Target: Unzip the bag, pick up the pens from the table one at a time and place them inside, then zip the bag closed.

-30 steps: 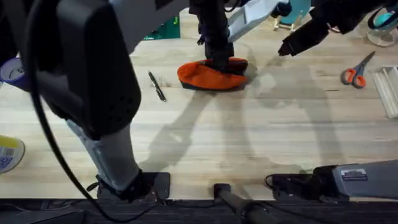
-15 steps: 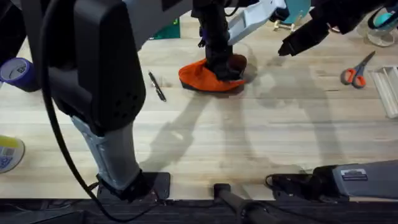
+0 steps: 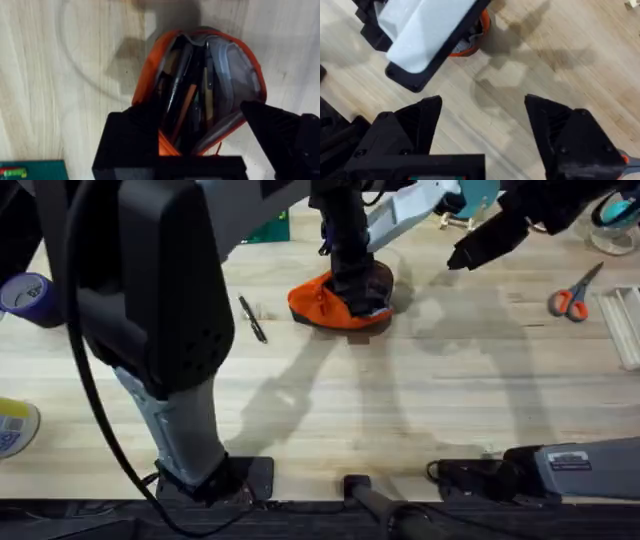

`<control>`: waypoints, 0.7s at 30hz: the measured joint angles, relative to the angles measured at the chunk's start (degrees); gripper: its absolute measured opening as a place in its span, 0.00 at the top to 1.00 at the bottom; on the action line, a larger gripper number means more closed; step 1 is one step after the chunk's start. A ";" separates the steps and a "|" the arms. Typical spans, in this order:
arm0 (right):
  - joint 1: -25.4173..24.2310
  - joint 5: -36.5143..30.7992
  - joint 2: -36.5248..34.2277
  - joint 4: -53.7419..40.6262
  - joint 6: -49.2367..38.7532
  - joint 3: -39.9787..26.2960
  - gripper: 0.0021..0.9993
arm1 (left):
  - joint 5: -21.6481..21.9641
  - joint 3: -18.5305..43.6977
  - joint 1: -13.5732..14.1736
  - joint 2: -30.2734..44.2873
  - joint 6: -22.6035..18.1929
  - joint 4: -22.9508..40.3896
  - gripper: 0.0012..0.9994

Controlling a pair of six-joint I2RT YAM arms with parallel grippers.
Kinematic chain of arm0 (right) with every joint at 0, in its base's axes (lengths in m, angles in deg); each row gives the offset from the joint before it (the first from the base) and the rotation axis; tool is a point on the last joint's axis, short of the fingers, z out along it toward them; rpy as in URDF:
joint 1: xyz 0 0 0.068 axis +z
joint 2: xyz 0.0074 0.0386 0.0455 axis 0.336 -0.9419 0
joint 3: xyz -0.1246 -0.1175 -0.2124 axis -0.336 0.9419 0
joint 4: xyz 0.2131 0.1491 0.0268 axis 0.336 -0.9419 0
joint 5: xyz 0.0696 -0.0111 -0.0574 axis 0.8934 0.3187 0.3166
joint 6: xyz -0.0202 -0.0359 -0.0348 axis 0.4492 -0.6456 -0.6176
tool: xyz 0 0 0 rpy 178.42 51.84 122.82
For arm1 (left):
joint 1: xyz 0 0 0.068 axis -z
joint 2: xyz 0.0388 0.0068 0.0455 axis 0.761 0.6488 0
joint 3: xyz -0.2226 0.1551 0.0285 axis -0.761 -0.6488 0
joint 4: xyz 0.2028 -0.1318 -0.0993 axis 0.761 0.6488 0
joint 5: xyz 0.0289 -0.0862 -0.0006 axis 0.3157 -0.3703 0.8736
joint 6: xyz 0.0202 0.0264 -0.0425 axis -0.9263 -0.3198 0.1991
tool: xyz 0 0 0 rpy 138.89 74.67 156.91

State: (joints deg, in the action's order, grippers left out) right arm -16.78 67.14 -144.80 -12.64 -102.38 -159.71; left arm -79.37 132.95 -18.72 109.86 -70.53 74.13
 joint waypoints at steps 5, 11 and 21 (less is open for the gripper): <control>0.00 -0.02 0.00 0.00 0.00 0.00 0.00 | 3.64 0.00 0.24 -3.16 1.88 -0.05 0.01; 0.00 0.00 0.00 0.00 0.00 0.00 0.00 | 5.96 0.22 -0.46 -10.56 6.10 0.01 0.01; 0.00 0.00 0.00 0.00 0.00 0.00 0.00 | 6.35 0.66 -3.41 -17.01 19.20 0.88 0.01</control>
State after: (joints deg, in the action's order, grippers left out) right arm -16.78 67.14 -144.80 -12.64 -102.38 -159.71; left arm -73.02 133.60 -22.13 92.85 -51.33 75.01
